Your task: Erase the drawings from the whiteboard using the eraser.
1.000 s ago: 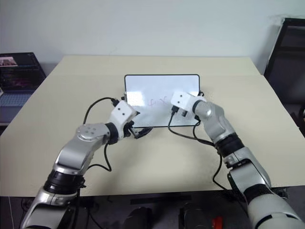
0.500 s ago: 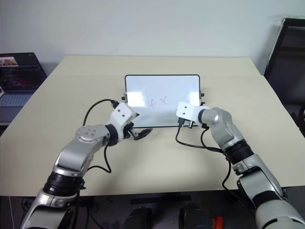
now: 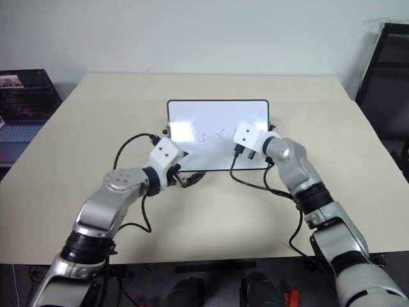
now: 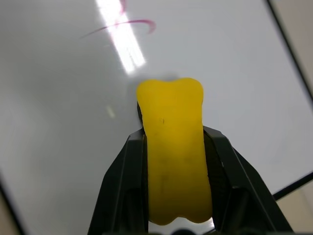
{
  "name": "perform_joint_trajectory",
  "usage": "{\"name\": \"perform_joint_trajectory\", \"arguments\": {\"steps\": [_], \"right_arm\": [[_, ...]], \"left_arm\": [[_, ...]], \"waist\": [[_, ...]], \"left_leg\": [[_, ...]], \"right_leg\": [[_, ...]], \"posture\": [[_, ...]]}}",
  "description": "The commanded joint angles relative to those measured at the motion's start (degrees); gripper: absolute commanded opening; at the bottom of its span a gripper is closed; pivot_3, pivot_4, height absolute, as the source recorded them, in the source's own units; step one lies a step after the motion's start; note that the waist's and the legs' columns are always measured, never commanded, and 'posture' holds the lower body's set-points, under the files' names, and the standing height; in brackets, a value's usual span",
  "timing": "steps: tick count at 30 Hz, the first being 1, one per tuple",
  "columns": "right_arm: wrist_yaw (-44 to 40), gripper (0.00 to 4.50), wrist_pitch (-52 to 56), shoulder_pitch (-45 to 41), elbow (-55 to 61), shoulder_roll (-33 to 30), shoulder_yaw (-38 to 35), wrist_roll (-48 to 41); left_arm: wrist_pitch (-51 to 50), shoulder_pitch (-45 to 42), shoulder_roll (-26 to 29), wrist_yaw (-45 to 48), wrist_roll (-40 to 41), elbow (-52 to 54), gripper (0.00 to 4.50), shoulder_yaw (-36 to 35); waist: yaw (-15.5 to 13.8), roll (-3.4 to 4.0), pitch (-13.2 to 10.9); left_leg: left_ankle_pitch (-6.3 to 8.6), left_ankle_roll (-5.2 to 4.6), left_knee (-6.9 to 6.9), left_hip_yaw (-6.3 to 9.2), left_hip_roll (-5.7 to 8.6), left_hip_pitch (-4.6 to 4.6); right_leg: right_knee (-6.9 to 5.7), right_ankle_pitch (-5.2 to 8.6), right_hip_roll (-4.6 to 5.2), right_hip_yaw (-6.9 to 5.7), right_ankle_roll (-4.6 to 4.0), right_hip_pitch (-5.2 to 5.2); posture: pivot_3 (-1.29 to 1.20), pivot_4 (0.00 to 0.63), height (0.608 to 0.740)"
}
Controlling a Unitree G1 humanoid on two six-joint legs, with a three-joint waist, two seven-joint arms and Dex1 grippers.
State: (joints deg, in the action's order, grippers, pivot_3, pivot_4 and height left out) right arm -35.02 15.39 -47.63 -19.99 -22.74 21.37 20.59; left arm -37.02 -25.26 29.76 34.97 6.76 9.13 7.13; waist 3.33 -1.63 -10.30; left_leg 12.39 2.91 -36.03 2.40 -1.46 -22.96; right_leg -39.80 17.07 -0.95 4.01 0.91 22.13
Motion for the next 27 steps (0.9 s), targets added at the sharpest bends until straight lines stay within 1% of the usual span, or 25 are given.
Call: {"name": "perform_joint_trajectory", "arguments": {"steps": [1,3,6,9,16,20,22,24,27], "right_arm": [[-2.53,1.12,2.07,2.32,2.38,-0.69,-0.42,-0.89],[-2.25,1.12,2.49,2.90,3.26,-0.34,-1.32,-1.51],[0.14,1.12,3.28,2.58,3.96,1.42,-5.02,-4.51],[0.98,1.12,4.12,3.57,6.64,2.88,-8.26,-7.79],[4.35,1.12,6.19,9.03,16.22,6.44,-15.86,-15.48],[5.48,1.12,5.34,14.18,22.68,6.04,-18.27,-17.94],[5.56,1.12,5.16,18.24,27.52,5.65,-18.63,-18.85],[6.28,1.12,5.41,22.74,32.49,6.14,-19.18,-20.03],[7.06,1.12,4.15,28.13,36.83,8.08,-19.88,-22.97]], "left_arm": [[-0.57,1.56,-0.40,-1.12,1.56,2.96,4.50,-3.04],[-1.17,3.26,-0.59,-1.23,2.64,3.22,4.50,-4.37],[0.29,5.68,-0.27,-1.15,3.58,3.10,4.50,-6.45],[1.45,6.04,-0.81,-1.86,4.76,3.07,4.50,-8.76],[4.96,6.67,-4.17,-5.79,6.34,2.86,4.50,-13.01],[6.76,8.09,-4.97,-7.17,6.35,3.72,4.50,-13.95],[7.48,8.84,-5.33,-7.88,6.91,4.61,4.50,-14.76],[8.63,9.52,-6.01,-8.49,7.43,5.76,4.50,-15.28],[10.22,10.23,-7.34,-9.50,8.04,6.56,4.50,-15.83]], "waist": [[0.02,0.00,0.00],[0.03,0.00,0.00],[0.02,0.00,0.00],[-0.10,-0.02,-0.02],[-0.35,-0.02,-0.02],[-0.49,-0.01,-0.02],[-0.56,-0.02,-0.02],[-0.62,-0.02,-0.02],[-0.62,-0.02,-0.02]], "left_leg": [[0.00,0.00,-0.01,0.01,0.00,0.00],[-0.01,0.00,-0.03,0.01,0.01,0.03],[-0.01,0.00,-0.05,-0.01,0.00,0.04],[-0.01,0.00,-0.04,0.01,-0.01,0.00],[0.01,0.02,0.03,0.16,0.01,-0.17],[0.02,0.03,0.03,0.30,0.01,-0.30],[0.02,0.03,0.05,0.34,0.01,-0.33],[0.02,0.03,0.06,0.35,0.00,-0.36],[0.03,0.04,0.05,0.39,0.00,-0.39]], "right_leg": [[-0.02,0.00,0.00,0.00,0.00,0.00],[-0.03,0.02,0.00,-0.01,0.04,-0.02],[-0.04,0.04,0.00,0.00,0.07,-0.02],[-0.05,0.01,-0.01,-0.01,0.03,0.00],[0.18,-0.01,0.03,-0.02,-0.01,0.04],[0.31,-0.01,0.04,-0.06,0.00,0.06],[0.35,-0.01,0.04,-0.08,-0.01,0.07],[0.38,-0.01,0.04,-0.09,-0.01,0.09],[0.40,-0.01,0.04,-0.11,0.00,0.09]], "posture": [[0.00,0.150,0.740],[0.00,0.150,0.740],[0.00,0.150,0.740],[0.00,0.150,0.740],[0.00,0.150,0.740],[0.00,0.150,0.740],[0.00,0.150,0.740],[0.00,0.150,0.740],[0.00,0.150,0.740]]}}
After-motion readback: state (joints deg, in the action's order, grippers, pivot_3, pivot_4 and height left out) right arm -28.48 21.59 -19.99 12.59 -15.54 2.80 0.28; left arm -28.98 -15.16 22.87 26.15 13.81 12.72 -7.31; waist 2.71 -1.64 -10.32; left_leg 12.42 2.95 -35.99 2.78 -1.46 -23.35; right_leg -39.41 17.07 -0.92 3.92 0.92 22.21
